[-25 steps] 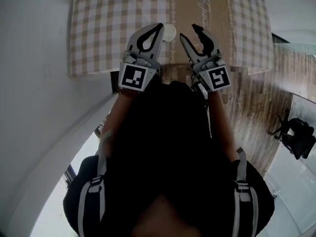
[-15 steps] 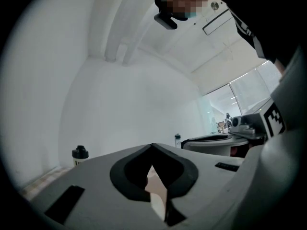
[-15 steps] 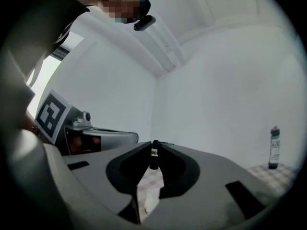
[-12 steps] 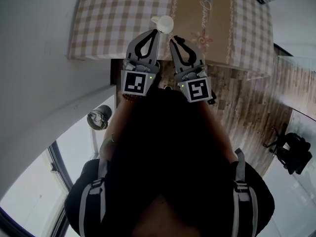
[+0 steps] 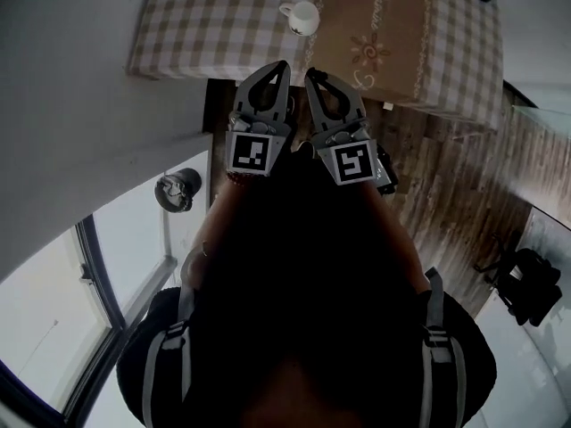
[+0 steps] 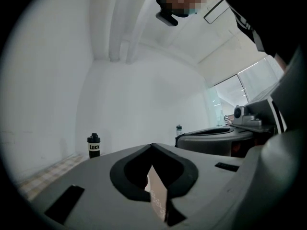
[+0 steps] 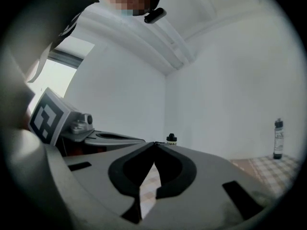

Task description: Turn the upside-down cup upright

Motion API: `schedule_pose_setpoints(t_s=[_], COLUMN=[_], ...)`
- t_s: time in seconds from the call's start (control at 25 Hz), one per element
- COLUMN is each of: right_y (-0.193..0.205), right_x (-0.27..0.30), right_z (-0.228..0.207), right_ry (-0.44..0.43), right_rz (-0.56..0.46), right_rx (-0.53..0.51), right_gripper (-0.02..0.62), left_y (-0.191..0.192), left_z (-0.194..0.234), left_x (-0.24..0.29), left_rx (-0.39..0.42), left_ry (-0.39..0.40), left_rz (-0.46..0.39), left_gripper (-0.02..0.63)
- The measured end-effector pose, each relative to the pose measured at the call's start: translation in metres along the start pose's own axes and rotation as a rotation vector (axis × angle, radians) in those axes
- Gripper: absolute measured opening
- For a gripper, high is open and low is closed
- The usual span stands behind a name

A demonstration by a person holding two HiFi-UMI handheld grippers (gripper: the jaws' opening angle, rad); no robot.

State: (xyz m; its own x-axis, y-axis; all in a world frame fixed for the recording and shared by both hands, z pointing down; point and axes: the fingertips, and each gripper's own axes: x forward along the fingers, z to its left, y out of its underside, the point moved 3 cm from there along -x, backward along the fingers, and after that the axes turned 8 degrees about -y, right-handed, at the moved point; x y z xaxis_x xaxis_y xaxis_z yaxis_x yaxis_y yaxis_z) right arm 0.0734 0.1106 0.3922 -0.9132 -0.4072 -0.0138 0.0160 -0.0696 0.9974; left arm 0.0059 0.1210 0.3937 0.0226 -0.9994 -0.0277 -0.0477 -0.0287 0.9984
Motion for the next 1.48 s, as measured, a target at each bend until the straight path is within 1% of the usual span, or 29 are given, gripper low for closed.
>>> schedule_pose_setpoints(t_s=[0.16, 0.32, 0.6, 1.08, 1.48], right_y=[0.003, 0.008, 0.018, 0.023, 0.023], right_x=[-0.013, -0.025, -0.041, -0.053, -0.053], right_z=[0.013, 0.022, 0.030, 0.035, 0.040], right_ry=[-0.007, -0.008, 0.004, 0.011, -0.004], right_rz=[0.001, 0.001, 0.022, 0.036, 0.038], right_rx=[0.014, 0.032, 0.048, 0.054, 0.047], right_gripper=[0.002, 0.000, 0.000, 0.000, 0.000], left_y=[0.005, 0.010, 0.023, 0.031, 0.031], left_z=[-0.011, -0.021, -0.032, -0.042, -0.041], left_x=[-0.019, -0.032, -0.052, -0.063, -0.066], left_rx=[-0.002, 0.005, 0.002, -0.009, -0.016], left_ry=[-0.005, -0.002, 0.008, 0.012, 0.001], left_rz=[0.021, 0.021, 0.066, 0.076, 0.078], left_gripper=[-0.004, -0.005, -0.003, -0.005, -0.004])
